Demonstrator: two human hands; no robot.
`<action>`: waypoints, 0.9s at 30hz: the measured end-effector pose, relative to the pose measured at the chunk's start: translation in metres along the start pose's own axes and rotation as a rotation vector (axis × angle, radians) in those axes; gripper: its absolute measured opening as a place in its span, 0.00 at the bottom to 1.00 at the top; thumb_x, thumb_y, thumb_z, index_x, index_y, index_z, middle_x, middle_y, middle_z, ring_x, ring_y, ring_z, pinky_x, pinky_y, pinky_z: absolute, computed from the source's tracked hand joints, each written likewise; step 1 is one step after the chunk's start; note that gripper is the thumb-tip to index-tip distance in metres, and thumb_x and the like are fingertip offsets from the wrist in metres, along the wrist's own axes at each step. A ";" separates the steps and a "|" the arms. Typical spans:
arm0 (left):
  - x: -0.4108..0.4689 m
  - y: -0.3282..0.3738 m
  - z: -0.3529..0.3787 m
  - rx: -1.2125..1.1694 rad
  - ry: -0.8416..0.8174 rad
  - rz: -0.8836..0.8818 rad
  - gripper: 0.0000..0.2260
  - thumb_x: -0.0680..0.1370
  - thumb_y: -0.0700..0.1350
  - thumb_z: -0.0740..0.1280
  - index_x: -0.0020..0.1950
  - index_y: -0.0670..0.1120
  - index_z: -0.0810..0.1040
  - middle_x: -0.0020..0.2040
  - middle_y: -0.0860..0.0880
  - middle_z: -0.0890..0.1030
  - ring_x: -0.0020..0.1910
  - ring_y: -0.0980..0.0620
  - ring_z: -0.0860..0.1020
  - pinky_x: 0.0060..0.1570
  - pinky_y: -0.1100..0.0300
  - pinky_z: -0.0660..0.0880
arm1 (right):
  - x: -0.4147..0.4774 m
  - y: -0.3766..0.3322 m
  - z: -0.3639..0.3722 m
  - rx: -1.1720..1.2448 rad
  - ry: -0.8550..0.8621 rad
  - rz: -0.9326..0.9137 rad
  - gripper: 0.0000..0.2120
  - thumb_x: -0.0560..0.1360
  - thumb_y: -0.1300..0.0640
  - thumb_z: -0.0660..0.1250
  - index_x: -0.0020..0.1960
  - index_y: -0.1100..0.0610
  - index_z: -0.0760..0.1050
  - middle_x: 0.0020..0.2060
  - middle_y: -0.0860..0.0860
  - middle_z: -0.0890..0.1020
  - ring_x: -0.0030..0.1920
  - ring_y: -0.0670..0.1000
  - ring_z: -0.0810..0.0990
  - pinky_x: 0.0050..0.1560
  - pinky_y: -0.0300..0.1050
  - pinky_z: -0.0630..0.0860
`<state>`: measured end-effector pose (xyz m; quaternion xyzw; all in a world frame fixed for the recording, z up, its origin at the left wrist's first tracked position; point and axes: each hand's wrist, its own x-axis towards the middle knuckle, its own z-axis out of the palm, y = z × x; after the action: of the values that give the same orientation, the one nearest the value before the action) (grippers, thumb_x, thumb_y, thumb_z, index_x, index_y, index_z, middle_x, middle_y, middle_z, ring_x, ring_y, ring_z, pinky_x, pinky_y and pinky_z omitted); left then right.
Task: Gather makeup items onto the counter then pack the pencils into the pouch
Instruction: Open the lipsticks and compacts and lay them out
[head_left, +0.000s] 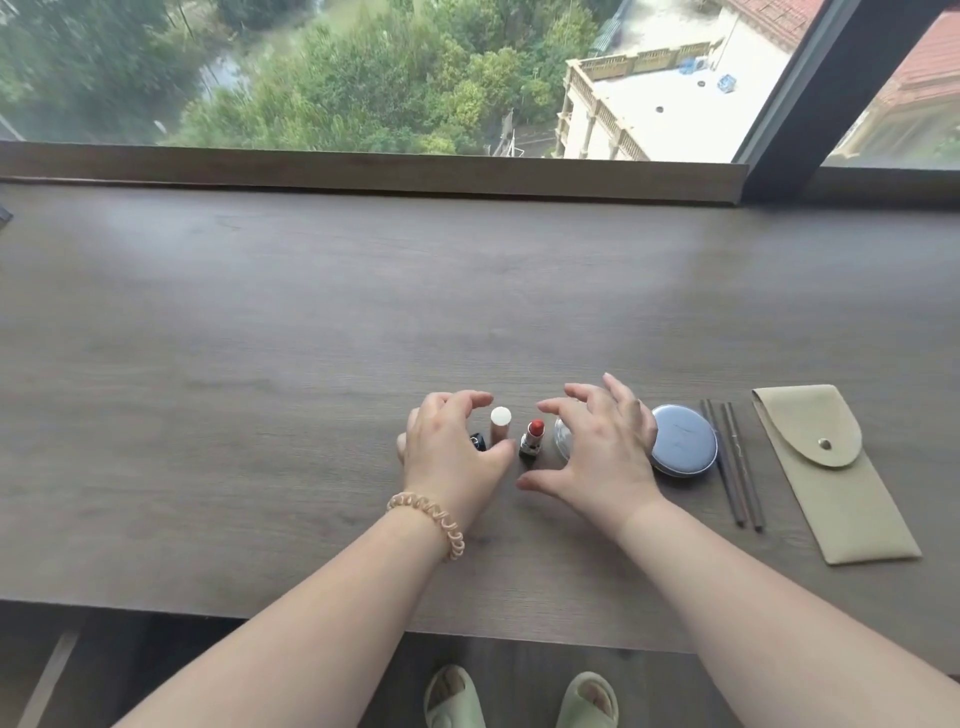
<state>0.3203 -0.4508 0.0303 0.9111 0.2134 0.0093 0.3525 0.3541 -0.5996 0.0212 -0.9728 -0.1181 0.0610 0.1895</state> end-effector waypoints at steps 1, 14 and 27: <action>0.001 0.003 -0.001 0.019 -0.005 -0.003 0.17 0.69 0.51 0.71 0.56 0.58 0.76 0.54 0.56 0.72 0.61 0.54 0.69 0.56 0.59 0.58 | -0.002 0.002 -0.003 0.009 -0.001 -0.003 0.39 0.55 0.35 0.76 0.64 0.40 0.70 0.68 0.44 0.66 0.75 0.52 0.47 0.70 0.51 0.43; -0.007 0.052 -0.054 -0.149 0.047 0.118 0.05 0.69 0.46 0.69 0.44 0.51 0.77 0.39 0.61 0.77 0.47 0.57 0.76 0.60 0.51 0.69 | -0.022 -0.003 -0.051 0.248 0.348 -0.179 0.20 0.72 0.39 0.57 0.55 0.47 0.78 0.53 0.43 0.80 0.67 0.52 0.68 0.65 0.44 0.51; -0.038 0.092 -0.112 -0.128 0.306 0.610 0.08 0.66 0.56 0.66 0.39 0.57 0.83 0.32 0.60 0.76 0.42 0.56 0.74 0.48 0.50 0.69 | -0.024 -0.068 -0.142 0.110 0.272 -0.233 0.26 0.69 0.37 0.41 0.27 0.50 0.68 0.29 0.45 0.74 0.52 0.50 0.71 0.67 0.51 0.48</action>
<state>0.3017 -0.4553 0.1786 0.8971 -0.0193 0.2640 0.3538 0.3405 -0.5947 0.1799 -0.9400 -0.1998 -0.0871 0.2623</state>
